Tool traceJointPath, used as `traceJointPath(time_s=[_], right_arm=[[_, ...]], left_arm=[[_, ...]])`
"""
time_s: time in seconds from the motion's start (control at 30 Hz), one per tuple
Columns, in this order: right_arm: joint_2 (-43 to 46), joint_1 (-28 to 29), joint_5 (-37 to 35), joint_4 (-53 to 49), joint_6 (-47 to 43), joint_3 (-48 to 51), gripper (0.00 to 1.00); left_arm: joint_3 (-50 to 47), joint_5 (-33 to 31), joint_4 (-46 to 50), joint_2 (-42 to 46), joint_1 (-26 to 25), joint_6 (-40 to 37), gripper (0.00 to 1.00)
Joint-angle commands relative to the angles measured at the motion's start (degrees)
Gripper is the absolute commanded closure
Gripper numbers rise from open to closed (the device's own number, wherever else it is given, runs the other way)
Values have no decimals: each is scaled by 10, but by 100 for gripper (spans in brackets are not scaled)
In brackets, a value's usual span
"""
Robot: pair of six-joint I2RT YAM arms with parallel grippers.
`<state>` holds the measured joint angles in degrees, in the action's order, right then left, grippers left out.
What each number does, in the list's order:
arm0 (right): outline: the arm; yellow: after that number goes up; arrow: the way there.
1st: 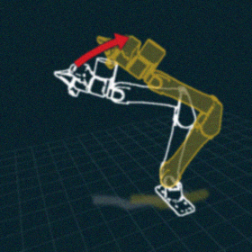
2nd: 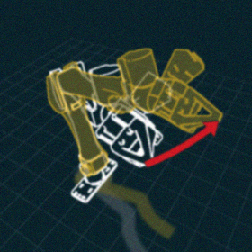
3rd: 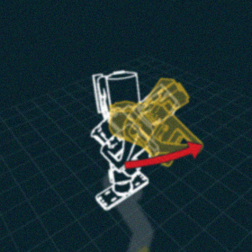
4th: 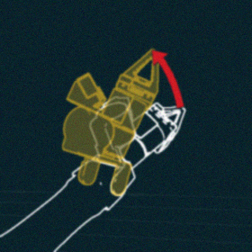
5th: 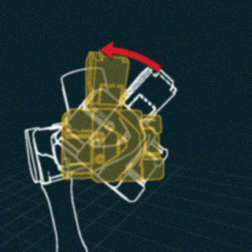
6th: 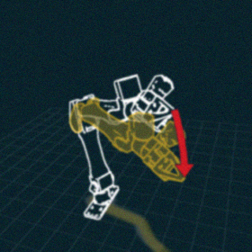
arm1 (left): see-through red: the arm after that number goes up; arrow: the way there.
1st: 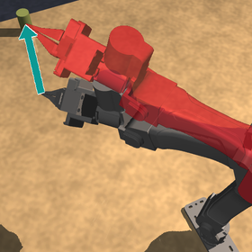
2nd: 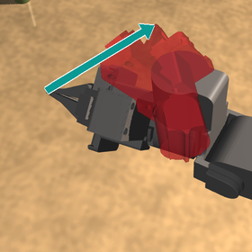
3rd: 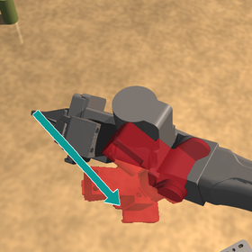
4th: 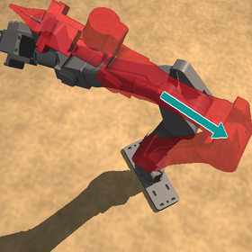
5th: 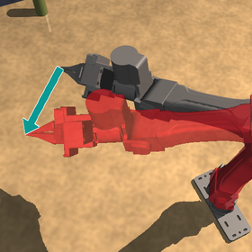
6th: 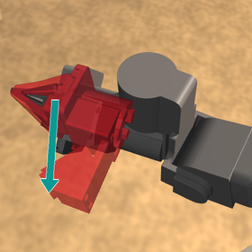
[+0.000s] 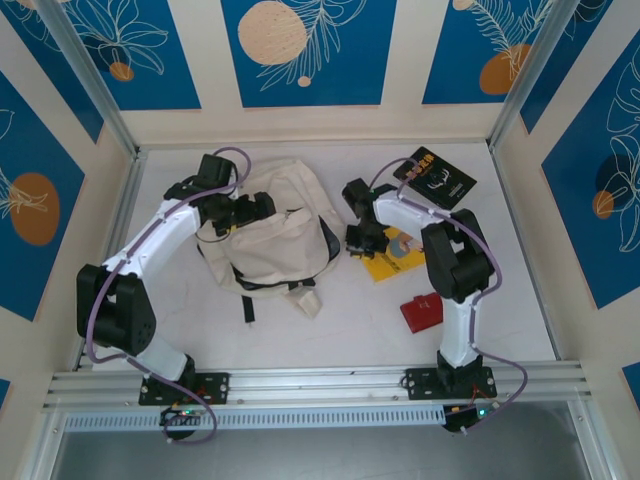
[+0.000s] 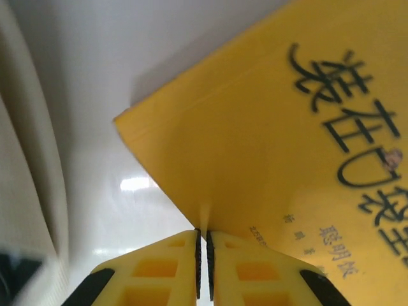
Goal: Pack books, pencil case, and school supplies into a backpack
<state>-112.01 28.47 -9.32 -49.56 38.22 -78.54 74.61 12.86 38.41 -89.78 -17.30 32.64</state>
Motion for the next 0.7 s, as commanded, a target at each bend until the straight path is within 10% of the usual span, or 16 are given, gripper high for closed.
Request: traceJointPath(time_s=[0.0, 0.37, 0.67], right_arm=[[38, 14, 32, -28, 29, 70, 85], [229, -96, -12, 11, 99, 168, 40], [218, -247, 74, 87, 66, 214, 38]], left_arm=[[13, 18, 2, 5, -16, 1, 0], [92, 25, -4, -76, -129, -5, 0], [256, 45, 12, -237, -237, -4, 10]])
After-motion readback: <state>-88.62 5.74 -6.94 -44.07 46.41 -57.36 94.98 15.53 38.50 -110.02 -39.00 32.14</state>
